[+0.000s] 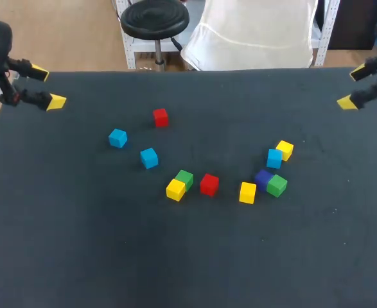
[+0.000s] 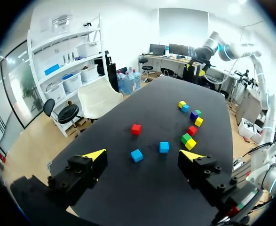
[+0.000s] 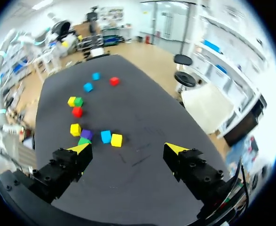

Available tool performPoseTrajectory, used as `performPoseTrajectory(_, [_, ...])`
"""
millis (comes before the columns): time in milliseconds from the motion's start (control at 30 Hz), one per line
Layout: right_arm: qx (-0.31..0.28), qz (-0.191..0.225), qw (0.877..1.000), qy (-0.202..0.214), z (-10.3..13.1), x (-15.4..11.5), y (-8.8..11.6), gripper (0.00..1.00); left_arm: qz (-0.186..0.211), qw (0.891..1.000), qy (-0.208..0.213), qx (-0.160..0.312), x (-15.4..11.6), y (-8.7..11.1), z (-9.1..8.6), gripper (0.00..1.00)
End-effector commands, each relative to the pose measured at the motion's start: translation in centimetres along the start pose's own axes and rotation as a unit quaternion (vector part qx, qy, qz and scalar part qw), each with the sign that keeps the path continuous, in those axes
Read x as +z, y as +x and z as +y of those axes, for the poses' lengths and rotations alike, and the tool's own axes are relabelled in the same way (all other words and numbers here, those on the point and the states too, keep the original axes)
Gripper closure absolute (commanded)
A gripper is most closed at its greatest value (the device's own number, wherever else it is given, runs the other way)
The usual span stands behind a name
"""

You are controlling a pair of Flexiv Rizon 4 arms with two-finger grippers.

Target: Place the blue cubes, place green cubes on the blue cubes, place the yellow cubes on the green cubes, then place the red cubes on the yellow cubes, and place purple cube on the red cubes.

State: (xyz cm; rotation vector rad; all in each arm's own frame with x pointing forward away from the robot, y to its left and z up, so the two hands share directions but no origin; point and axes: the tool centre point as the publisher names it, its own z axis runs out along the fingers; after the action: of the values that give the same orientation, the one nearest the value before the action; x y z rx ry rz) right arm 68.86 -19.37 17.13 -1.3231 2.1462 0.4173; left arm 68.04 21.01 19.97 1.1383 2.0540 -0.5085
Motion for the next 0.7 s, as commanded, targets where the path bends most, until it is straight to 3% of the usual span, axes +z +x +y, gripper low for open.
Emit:
performPoseTrajectory(33, [-0.13,0.026,0.981,-0.144,-1.1,0.6,-0.3,0.0,-0.001,1.0,0.0,0.001,0.0,0.1,0.1,0.0])
performPoseTrajectory(300, [-0.264,0.014,0.941,-0.212,-3.6,1.2,-1.1,0.0,-0.001,1.0,0.0,0.001,0.0,0.1,0.1,0.0])
performPoseTrajectory(467, [-0.29,0.003,0.921,-0.259,-5.3,1.5,-1.2,0.0,-0.001,1.0,0.0,0.001,0.0,0.1,0.1,0.0])
performPoseTrajectory(700, [-0.273,0.017,0.919,-0.282,-7.5,2.1,-0.5,0.0,-0.001,1.0,0.0,0.001,0.0,0.1,0.1,0.0])
